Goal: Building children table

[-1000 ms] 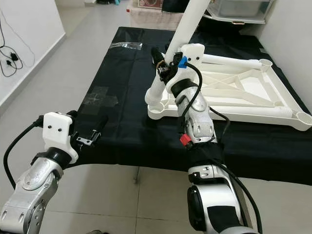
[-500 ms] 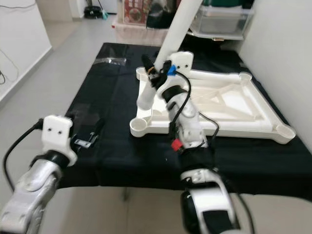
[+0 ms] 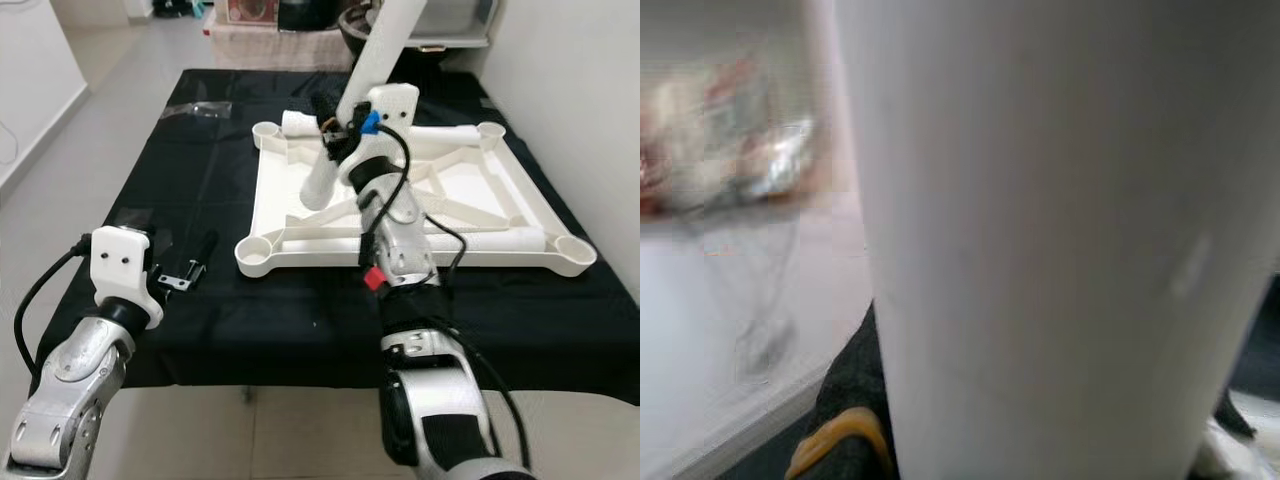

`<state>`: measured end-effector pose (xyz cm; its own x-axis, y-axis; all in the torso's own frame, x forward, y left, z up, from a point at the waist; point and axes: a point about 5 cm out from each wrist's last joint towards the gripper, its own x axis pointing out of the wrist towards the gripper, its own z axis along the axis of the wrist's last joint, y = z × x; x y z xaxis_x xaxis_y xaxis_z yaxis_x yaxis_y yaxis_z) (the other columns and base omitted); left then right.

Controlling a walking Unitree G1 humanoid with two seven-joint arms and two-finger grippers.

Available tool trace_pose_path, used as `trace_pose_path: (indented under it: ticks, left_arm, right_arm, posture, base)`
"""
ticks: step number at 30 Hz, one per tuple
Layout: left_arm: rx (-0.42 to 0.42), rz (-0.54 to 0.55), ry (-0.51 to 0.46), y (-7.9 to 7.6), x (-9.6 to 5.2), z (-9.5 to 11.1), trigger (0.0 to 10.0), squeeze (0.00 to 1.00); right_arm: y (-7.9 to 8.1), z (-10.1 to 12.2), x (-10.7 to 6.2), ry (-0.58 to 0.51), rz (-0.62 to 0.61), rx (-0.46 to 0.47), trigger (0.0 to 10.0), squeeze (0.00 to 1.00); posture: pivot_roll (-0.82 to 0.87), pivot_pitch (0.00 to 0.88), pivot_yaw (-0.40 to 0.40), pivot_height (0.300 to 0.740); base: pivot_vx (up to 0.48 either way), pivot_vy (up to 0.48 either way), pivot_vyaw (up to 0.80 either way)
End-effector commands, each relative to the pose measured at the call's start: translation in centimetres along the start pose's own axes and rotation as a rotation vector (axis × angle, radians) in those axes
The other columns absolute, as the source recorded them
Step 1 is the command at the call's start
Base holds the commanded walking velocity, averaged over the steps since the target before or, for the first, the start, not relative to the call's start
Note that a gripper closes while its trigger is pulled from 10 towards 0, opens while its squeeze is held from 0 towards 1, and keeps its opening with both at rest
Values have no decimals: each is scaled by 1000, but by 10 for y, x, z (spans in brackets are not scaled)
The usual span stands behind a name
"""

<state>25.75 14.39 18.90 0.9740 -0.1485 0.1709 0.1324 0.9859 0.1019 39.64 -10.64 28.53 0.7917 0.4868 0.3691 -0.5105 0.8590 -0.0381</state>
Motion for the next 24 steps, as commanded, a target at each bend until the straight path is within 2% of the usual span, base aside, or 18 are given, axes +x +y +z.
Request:
trace_pose_path:
  ticks: [1,2,4,5,6,7,9,10,11,13,21,24]
  left_arm:
    - [-8,-33,10,-6,-4,-2,10000,0]
    - [-15,-69,8,-14,-6,-1,10000,0]
    - [-18,-90,5,-19,-8,0,10000,0]
    - [-38,-120,5,-27,-12,2,10000,0]
    - [-38,-120,5,-27,-12,2,10000,0]
    - [-52,-141,5,-34,-15,3,10000,0]
    - [-52,-141,5,-34,-15,3,10000,0]
    - [-74,-187,13,-49,-25,6,10000,0]
    - [-74,-187,13,-49,-25,6,10000,0]
    - [-64,-222,13,-57,-32,9,10000,0]
    - [-91,-226,11,-67,-44,21,10000,0]
    - [-90,-228,25,-69,-50,23,10000,0]
  right_arm:
    - [8,4,10,21,105,3,10000,0]
    - [12,6,17,54,178,-11,10000,0]
    - [15,7,21,68,214,-25,10000,0]
    - [20,11,26,76,283,-23,10000,0]
    - [20,11,26,76,283,-23,10000,0]
    - [24,15,29,75,332,-21,10000,0]
    - [24,15,29,75,332,-21,10000,0]
    - [34,22,34,77,479,16,10000,0]
    - [34,22,34,77,479,16,10000,0]
    - [39,26,36,86,567,47,10000,0]
    - [41,25,38,123,614,8,10000,0]
    - [35,25,33,135,655,-6,10000,0]
  posture:
    - [113,119,-38,740]
    - [118,130,-46,740]
    - [119,134,-47,740]
    - [125,155,-58,740]
    - [125,155,-58,740]
    - [127,161,-59,740]
    - [127,161,-59,740]
    - [139,205,-69,740]
    - [139,205,-69,740]
    - [139,216,-72,740]
    - [146,297,-73,740]
    - [153,322,-69,740]
  base:
    - [0,0,0]
    - [0,0,0]
    - [0,0,0]
    - [0,0,0]
    - [0,0,0]
    - [0,0,0]
    - [0,0,0]
    - [0,0,0]
    - [0,0,0]
    - [0,0,0]
    - [0,0,0]
    - [0,0,0]
